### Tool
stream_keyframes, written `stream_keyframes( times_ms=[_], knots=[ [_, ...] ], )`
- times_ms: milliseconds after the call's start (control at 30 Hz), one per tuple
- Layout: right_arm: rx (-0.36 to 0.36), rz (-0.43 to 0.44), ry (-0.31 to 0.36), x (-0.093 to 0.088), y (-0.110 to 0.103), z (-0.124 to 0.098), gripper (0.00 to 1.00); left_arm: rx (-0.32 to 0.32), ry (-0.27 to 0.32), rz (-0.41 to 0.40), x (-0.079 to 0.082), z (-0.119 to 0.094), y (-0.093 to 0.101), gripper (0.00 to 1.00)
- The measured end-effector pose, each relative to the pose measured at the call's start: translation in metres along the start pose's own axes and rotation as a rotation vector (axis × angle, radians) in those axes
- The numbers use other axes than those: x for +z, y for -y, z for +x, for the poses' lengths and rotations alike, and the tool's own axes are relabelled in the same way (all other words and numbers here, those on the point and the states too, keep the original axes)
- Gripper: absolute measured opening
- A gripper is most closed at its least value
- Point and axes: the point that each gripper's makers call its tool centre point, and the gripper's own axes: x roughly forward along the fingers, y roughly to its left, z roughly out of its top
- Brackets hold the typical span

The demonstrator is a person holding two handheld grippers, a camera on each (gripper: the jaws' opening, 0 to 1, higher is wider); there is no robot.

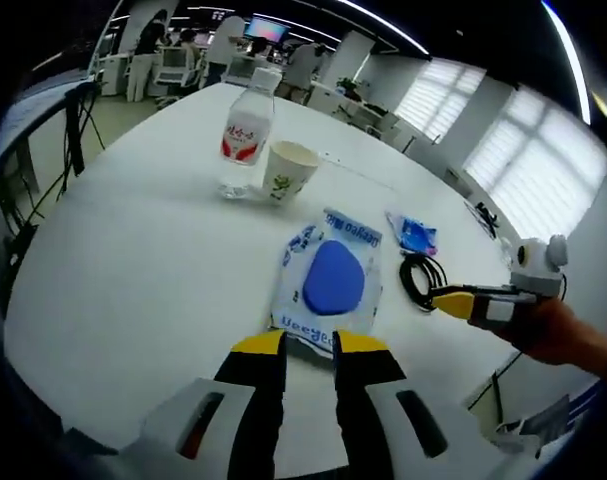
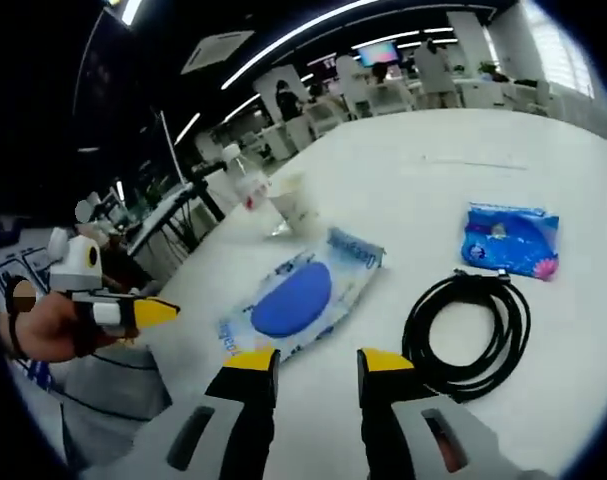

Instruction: Arrange the tabletop items into an orderly group along one side of the table until the central work area is clear of visible clutter.

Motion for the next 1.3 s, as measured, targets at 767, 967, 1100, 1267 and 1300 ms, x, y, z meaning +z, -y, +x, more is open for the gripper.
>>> stream_keyframes(
  times_ms=[767, 967, 1100, 1267, 1300],
  knots=[
    [-0.057, 0.092, 0.01, -0.042, -0.006, -0.024, 0.29, -0.018, -0.05, -0.123, -0.033, -0.001, 0.003, 0.17],
    [-0.054, 0.094, 0.014, -0.04, -0.007, -0.025, 0.3, -0.007, -0.057, -0.114, -0.032, 0.005, 0.006, 0.18],
    [-0.056, 0.098, 0.019, -0.04, -0.006, -0.028, 0.3, -0.011, -0.046, -0.173, -0.029, 0.017, 0.004, 0.18],
    [-0.065, 0.107, 0.023, -0.043, -0.004, -0.032, 0.3, -0.008, -0.053, -0.245, -0.032, 0.034, 0.002, 0.19],
    [-0.068, 0.109, 0.027, -0.042, -0.005, -0.036, 0.3, -0.006, -0.054, -0.248, -0.033, 0.036, 0.001, 0.19]
  ],
)
